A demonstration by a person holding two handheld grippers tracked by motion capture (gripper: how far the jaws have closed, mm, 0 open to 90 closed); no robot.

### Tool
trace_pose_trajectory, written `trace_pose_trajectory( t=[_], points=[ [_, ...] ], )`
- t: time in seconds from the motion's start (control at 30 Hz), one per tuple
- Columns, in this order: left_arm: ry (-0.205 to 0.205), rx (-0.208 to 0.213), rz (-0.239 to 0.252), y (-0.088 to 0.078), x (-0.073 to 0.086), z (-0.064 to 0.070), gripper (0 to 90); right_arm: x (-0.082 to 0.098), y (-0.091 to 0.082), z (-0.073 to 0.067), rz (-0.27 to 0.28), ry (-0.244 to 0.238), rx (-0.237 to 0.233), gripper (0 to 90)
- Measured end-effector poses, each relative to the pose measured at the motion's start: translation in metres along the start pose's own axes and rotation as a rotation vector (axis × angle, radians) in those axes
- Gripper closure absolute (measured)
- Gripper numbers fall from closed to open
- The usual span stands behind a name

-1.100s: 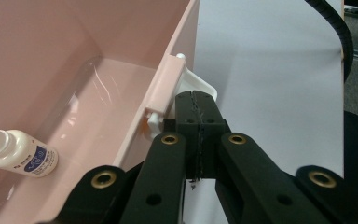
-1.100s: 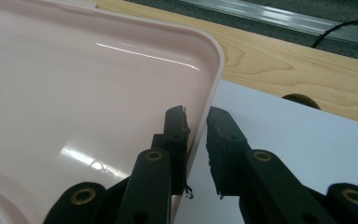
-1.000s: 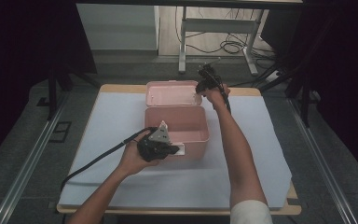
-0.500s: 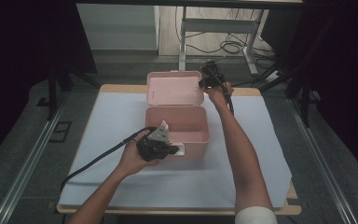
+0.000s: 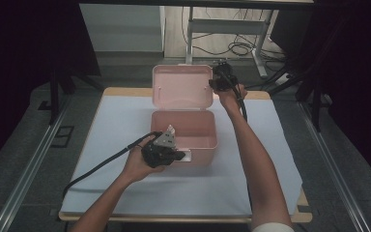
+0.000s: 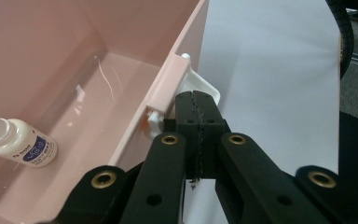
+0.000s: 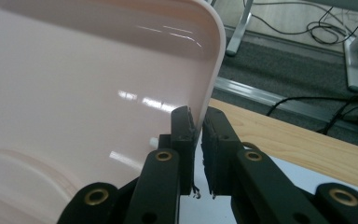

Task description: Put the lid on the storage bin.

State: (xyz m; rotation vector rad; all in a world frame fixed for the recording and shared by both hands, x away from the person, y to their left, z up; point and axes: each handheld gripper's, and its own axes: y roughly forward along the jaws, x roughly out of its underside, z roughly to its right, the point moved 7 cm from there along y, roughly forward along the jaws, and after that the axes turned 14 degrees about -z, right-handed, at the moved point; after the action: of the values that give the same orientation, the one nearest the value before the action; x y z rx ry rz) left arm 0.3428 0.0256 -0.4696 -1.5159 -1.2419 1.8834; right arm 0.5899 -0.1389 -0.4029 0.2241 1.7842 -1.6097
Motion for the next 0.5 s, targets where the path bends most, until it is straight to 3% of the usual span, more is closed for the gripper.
trace_pose_trajectory(
  t=[0.5],
  points=[
    [0.003, 0.0, -0.001, 0.0, 0.0, 0.0, 90.0, 0.009, -0.033, -0.009, 0.092, -0.043, 0.05, 84.2]
  ],
)
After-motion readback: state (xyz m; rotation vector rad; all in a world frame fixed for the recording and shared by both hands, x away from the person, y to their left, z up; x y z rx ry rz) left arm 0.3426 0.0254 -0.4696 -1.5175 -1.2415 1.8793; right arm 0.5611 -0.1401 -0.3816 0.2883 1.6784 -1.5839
